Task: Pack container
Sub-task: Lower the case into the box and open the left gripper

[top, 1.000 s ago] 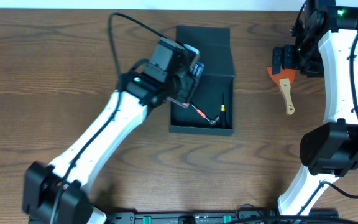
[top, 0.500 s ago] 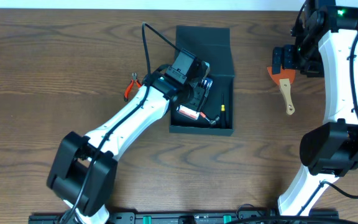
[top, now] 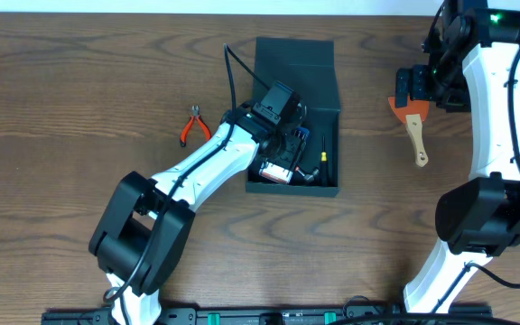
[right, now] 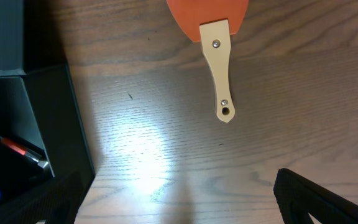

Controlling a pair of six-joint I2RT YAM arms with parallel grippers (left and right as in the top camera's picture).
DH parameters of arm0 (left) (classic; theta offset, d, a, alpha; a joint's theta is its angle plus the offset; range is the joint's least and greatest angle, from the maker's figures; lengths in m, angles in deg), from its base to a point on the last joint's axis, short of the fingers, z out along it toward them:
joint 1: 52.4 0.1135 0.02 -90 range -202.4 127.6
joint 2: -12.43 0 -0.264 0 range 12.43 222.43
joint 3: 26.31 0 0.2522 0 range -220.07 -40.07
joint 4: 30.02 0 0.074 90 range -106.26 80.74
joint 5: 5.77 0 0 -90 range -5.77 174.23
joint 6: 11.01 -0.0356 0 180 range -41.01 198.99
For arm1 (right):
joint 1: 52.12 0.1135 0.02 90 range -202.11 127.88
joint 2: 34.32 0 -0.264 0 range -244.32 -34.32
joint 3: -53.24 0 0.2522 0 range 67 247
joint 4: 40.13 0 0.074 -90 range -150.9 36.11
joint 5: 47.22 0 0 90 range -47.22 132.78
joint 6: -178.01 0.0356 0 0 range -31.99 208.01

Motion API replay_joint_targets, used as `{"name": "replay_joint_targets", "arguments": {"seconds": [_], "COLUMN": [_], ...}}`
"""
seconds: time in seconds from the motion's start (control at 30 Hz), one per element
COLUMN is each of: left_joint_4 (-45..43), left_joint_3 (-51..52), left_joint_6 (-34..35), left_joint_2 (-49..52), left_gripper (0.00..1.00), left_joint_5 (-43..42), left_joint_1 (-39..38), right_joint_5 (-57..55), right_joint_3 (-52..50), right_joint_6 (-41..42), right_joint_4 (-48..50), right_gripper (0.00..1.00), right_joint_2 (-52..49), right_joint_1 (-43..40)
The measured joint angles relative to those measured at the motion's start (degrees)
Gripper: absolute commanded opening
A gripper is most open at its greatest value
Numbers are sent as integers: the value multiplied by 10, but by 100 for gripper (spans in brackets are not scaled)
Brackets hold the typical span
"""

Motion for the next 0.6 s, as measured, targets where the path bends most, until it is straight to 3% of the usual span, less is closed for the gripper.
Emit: {"name": "replay_joint_targets", "arguments": {"seconds": [0.47, 0.6], "left_joint_4": [-22, -30], "left_joint_3": [0, 0], "left_joint_6": [0, 0], "left_joint_2": [43, 43], "left_gripper": [36, 48], "left_joint_5": [0, 0], "left_joint_1": [0, 0], "right_joint_5": [0, 0], "right_joint_3": [0, 0], "right_joint_6": [0, 0], "right_joint_4": [0, 0], "right_gripper": [99, 99], "right_joint_2": [0, 0], "right_joint_1": [0, 0]}}
